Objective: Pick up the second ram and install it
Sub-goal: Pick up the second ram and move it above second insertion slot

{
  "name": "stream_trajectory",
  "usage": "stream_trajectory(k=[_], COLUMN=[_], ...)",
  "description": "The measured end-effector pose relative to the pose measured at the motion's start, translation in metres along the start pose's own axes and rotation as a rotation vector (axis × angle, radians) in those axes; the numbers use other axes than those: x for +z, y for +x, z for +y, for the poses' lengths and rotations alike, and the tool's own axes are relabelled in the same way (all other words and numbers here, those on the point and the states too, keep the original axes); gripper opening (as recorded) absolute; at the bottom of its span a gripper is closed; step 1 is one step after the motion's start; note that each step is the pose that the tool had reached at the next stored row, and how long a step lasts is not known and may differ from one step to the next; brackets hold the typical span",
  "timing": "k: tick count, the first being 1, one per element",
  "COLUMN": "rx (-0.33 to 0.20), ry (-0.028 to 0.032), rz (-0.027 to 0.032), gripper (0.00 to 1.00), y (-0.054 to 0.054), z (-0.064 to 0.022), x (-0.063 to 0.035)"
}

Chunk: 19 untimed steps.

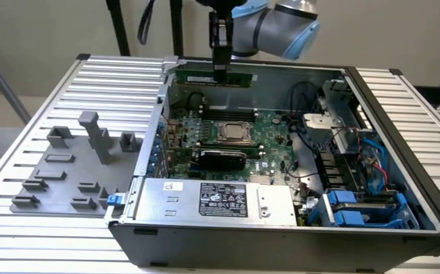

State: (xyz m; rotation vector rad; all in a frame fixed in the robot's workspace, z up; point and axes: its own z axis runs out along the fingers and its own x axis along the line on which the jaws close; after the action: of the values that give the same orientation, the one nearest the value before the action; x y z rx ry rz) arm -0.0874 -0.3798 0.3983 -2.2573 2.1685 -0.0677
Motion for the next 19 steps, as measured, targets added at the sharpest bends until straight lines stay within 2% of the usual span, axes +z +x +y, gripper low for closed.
stream_trajectory(k=[8, 19], rx=[0.000, 0.002], ry=[0.0000, 0.0002], rz=[-0.0001, -0.0048], gripper=[0.14, 0.14], y=[-0.008, -0.024], z=[-0.0335, -0.0383], x=[0.0157, 0.0351])
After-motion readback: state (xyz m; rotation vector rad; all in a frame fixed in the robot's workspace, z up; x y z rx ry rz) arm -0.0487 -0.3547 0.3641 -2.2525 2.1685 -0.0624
